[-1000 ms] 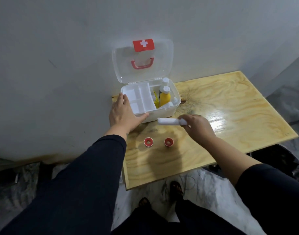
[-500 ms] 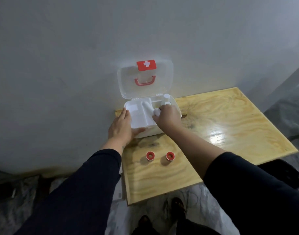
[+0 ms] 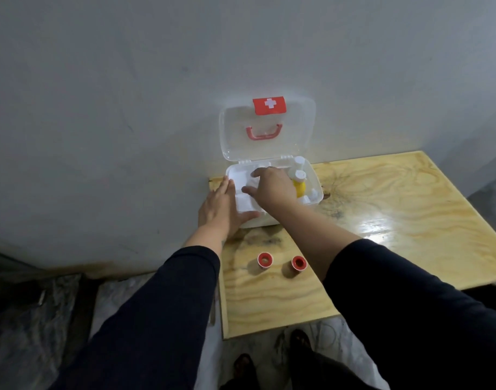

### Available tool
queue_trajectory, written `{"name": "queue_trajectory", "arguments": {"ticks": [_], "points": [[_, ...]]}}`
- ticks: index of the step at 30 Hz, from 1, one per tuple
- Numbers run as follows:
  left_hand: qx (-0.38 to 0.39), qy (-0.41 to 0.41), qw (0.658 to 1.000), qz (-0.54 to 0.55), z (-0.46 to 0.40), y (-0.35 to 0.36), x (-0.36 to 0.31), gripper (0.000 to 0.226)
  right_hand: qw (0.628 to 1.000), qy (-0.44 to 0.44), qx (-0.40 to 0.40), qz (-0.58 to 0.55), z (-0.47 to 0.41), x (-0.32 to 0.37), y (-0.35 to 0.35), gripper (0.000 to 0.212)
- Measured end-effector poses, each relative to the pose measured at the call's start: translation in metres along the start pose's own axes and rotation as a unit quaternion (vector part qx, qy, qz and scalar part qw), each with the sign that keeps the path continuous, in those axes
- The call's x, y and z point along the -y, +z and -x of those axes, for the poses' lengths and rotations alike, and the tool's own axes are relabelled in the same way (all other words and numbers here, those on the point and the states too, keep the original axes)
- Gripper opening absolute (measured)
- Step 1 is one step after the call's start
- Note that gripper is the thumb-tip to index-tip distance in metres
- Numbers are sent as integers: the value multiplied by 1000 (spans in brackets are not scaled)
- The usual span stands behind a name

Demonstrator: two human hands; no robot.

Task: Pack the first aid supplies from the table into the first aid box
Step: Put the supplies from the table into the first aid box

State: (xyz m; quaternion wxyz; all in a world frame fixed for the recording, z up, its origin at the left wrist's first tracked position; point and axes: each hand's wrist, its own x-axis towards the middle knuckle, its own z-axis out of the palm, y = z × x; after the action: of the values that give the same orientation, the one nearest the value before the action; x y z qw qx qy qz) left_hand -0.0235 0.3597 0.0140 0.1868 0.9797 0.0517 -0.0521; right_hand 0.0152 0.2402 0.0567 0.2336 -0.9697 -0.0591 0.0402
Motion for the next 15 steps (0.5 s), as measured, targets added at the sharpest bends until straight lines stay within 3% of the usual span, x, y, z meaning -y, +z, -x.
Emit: {"name": "queue_trajectory", "arguments": {"ticks": [8, 13, 15], "points": [[-3, 14, 1000, -13, 1, 0, -1, 110, 997, -9, -59, -47, 25, -24, -12, 24], [-9, 27, 999, -25, 4, 0, 0, 109, 997, -32, -53, -43, 69, -59, -4, 13], [-6, 29, 999, -27, 4, -1, 0, 109, 1000, -12, -16, -17, 87, -76, 7, 15]]}}
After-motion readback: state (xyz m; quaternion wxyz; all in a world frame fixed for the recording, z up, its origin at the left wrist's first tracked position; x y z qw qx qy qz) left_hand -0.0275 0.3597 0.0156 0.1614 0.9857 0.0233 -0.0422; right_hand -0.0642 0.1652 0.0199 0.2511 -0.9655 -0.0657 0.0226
